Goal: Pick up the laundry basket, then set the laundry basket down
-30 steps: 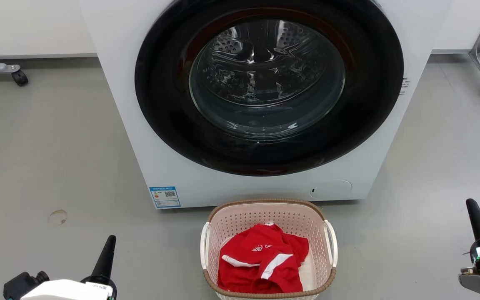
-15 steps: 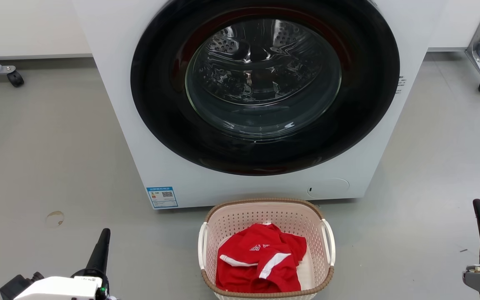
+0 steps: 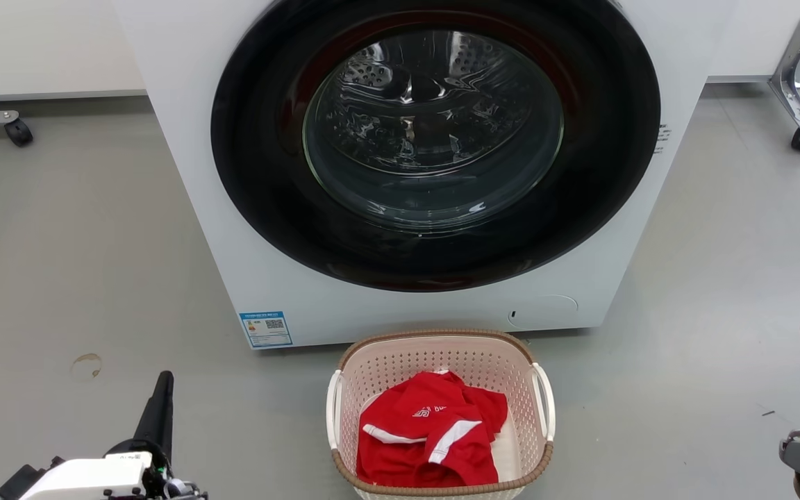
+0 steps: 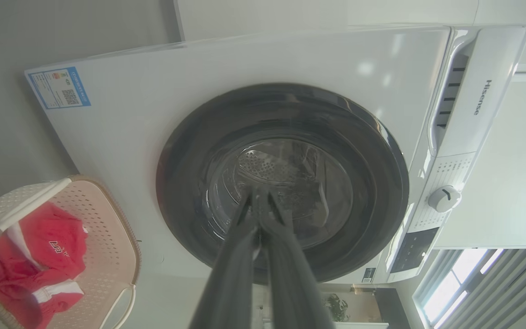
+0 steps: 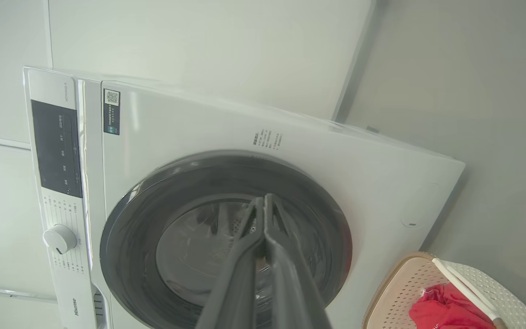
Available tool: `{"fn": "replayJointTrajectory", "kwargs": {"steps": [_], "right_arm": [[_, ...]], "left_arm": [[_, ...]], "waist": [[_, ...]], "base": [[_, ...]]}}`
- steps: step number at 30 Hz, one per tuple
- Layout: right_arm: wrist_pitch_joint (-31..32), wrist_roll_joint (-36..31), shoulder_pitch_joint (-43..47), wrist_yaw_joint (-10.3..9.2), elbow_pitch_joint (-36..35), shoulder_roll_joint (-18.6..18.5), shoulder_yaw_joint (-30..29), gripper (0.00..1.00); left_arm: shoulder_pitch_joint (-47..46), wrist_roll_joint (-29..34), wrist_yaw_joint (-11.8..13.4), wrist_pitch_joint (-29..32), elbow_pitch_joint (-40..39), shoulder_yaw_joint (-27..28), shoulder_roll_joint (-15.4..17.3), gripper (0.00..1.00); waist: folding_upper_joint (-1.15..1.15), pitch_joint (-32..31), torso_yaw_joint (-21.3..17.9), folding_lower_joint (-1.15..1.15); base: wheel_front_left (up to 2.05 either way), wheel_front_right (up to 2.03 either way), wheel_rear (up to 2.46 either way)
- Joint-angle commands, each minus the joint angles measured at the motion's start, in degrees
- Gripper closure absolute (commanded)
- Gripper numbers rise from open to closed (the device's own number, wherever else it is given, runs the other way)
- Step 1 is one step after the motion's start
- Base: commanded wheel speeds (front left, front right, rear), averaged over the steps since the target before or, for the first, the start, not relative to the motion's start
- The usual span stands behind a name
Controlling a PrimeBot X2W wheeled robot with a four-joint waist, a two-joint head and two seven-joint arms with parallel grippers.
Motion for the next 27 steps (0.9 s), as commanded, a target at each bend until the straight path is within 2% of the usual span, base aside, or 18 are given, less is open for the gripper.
{"fn": "replayJointTrajectory", "kwargs": {"steps": [1, 27], "right_arm": [[0.6, 1.4, -2.7, 0.27, -1.5, -1.0, 0.3, 1.00], [0.8, 1.5, -2.7, 0.26, -1.5, -0.9, 0.1, 1.00]], "left_arm": [[-3.6, -1.6, -0.9, -0.2, -0.8, 2.4, 0.4, 1.00], [-3.7, -1.5, -0.9, 0.1, -0.7, 2.8, 0.2, 1.00]], "waist": [[0.00, 0.0, -0.1, 0.00], [0.00, 0.0, -0.1, 0.00]], "base": [[0.00, 0.00, 0.00], [0.00, 0.00, 0.00]]}}
